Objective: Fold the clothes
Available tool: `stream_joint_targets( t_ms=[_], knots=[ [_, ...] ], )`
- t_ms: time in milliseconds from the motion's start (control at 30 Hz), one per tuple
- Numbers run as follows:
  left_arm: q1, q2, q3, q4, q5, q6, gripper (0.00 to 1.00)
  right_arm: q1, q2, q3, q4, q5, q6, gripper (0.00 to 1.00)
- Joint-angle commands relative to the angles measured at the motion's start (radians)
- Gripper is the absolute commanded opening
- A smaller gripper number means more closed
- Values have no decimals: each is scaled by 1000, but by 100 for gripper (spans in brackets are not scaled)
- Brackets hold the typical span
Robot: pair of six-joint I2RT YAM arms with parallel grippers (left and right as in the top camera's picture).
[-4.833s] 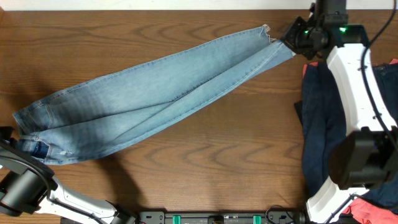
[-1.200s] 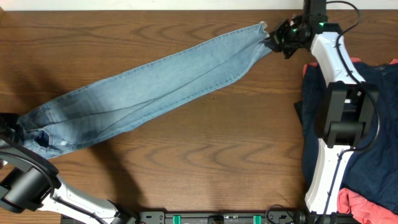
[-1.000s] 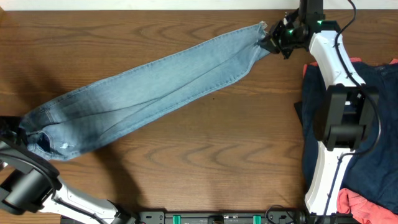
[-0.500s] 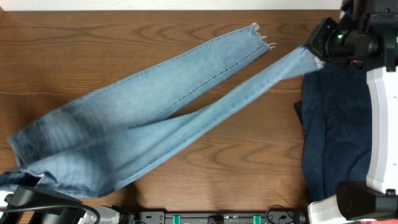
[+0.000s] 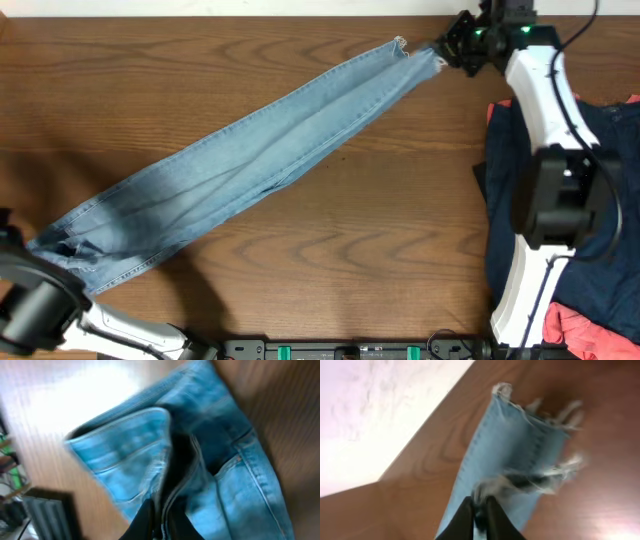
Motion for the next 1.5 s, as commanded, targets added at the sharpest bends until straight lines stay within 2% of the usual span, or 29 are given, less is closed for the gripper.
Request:
stream_joint_targets(
  t_ms=[0, 100, 133, 200, 267, 400, 500, 567, 700, 733, 767, 800, 833, 867, 1133, 1233, 1367, 1467],
  knots=[
    [-40, 38, 4, 20, 11, -20, 11, 19, 22, 7, 55, -87, 50, 11],
    [-61, 45, 4, 41, 11, -19, 16, 24, 40, 7, 75, -86, 12, 12],
    [-66, 44, 5, 44, 11, -19, 16, 24, 43, 7, 76, -84, -21, 9],
    [-70, 43, 11, 32, 11, -19, 11, 23, 38, 7, 76, -103, -102, 1],
    [-64, 34, 16, 5, 11, -5, 6, 19, 22, 7, 60, -123, -167, 1],
    [-32, -9, 34, -84, 11, 4, 6, 5, -65, 7, -69, -106, -303, 1],
    [-5, -58, 34, -120, 10, 4, 7, 6, -154, 7, -207, 26, -377, 1],
    [9, -85, 34, -123, 10, 13, 15, 15, -200, 7, -274, 92, -429, 4],
    [14, -106, 34, -119, 11, 19, 24, 41, -253, 7, -379, 130, -542, 13],
    [13, -106, 34, -114, 10, 20, 33, 51, -258, 7, -410, 144, -558, 14],
    [13, -105, 34, -109, 10, 26, 37, 58, -258, 7, -427, 147, -567, 14],
    [13, -105, 33, -102, 7, 37, 47, 66, -257, 7, -444, 146, -578, 14],
    [14, -105, 33, -92, 6, 53, 53, 72, -254, 7, -455, 147, -585, 14],
    [15, -105, 33, -88, 7, 61, 55, 78, -253, 7, -465, 147, -591, 14],
    [12, -105, 33, -78, 19, 90, 55, 110, -250, 6, -506, 196, -606, 17],
    [-8, -105, 33, -81, 32, 118, 55, 121, -250, 6, -520, 220, -627, 25],
    [-34, -107, 34, -62, 105, 169, 55, 135, -250, 6, -519, 267, -648, 41],
    [-47, -119, 34, -54, 179, 215, 54, 137, -236, 6, -497, 304, -647, 46]
  ],
)
